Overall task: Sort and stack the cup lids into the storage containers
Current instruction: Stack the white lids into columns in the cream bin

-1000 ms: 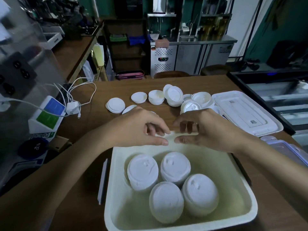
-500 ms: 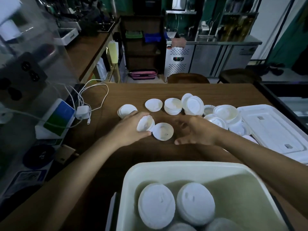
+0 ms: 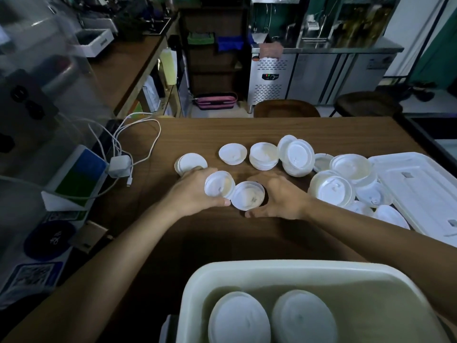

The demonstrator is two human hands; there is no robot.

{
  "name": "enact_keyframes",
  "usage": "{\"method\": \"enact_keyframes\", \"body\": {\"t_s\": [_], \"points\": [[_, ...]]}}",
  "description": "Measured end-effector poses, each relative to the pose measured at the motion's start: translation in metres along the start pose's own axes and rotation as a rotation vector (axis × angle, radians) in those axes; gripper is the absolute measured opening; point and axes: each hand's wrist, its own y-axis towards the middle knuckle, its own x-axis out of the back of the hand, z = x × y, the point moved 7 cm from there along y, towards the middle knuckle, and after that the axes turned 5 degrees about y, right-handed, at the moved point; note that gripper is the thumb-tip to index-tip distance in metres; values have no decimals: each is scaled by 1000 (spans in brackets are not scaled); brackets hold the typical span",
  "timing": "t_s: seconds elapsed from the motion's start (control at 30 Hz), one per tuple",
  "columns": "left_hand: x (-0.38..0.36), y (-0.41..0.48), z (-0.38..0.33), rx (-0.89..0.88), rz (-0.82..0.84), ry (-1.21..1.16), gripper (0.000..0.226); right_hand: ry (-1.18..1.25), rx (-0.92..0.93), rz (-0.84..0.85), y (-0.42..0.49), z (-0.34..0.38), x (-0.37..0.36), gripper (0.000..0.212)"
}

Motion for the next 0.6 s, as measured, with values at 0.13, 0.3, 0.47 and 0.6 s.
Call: {"method": "enact_keyframes", "body": {"t_s": [0.13,0.3,0.47,0.6], "points": [[6,-6,2,21,2,-84,83,91,2,-35,-5,1,10,68],[20,-17,-12,-29,-37,-131,71,170,-26,-23,-15,2,22,85],[42,-33,-32,-89,-90,-150,77,198,-11,-72,-32,19,42,84],[54,-50,-52,-139,-97,-108,89,172,8,-141,-54,35,56,79]]}}
